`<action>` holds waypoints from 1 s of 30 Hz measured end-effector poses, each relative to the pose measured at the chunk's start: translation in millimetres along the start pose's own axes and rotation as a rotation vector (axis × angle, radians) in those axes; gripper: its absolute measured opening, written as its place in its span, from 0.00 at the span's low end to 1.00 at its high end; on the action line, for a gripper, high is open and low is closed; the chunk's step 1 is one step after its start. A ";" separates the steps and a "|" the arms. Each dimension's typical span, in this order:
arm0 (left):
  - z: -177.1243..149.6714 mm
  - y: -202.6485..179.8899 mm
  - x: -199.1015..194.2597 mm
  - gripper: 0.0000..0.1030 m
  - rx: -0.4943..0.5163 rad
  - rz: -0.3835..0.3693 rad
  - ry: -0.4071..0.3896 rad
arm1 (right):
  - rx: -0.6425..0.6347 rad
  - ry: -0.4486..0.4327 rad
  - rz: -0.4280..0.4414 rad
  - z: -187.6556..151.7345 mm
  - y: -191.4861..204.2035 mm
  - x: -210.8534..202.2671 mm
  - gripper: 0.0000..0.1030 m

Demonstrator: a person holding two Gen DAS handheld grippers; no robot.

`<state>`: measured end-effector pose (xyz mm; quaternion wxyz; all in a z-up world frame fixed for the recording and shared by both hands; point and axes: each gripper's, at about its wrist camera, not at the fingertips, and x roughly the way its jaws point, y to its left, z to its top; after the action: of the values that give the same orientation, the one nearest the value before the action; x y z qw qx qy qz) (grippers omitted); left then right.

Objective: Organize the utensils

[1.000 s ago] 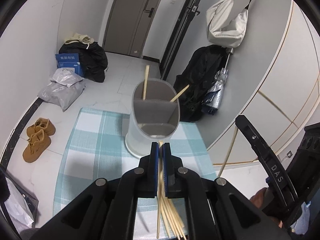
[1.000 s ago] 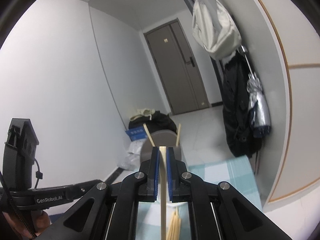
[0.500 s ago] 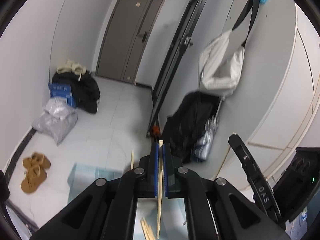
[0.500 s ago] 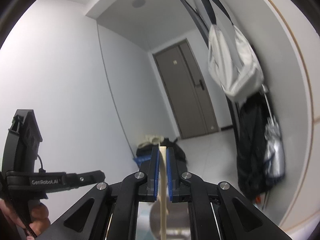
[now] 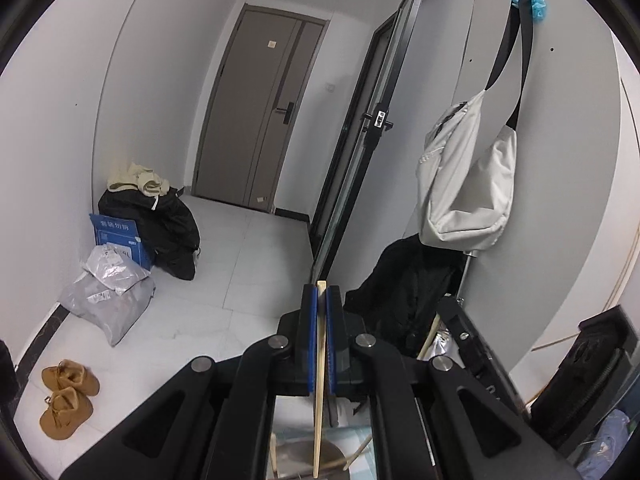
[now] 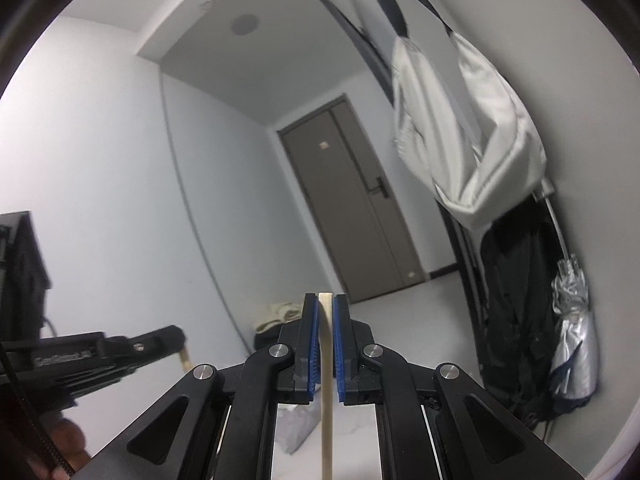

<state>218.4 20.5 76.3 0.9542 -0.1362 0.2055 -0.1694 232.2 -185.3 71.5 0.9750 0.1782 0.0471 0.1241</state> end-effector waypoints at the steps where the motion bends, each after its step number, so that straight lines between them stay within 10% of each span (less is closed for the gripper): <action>1: -0.9 1.6 2.8 0.00 -0.001 0.002 -0.006 | 0.010 0.002 -0.007 -2.8 -2.4 3.2 0.06; 30: -44.1 16.7 17.6 0.00 0.047 -0.054 0.009 | -0.030 0.043 -0.067 -71.4 -3.9 5.4 0.06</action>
<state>218.7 20.5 26.0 0.9513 -0.1185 0.2023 -0.2003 228.5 -163.5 3.3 0.9800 0.1590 0.0719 0.0958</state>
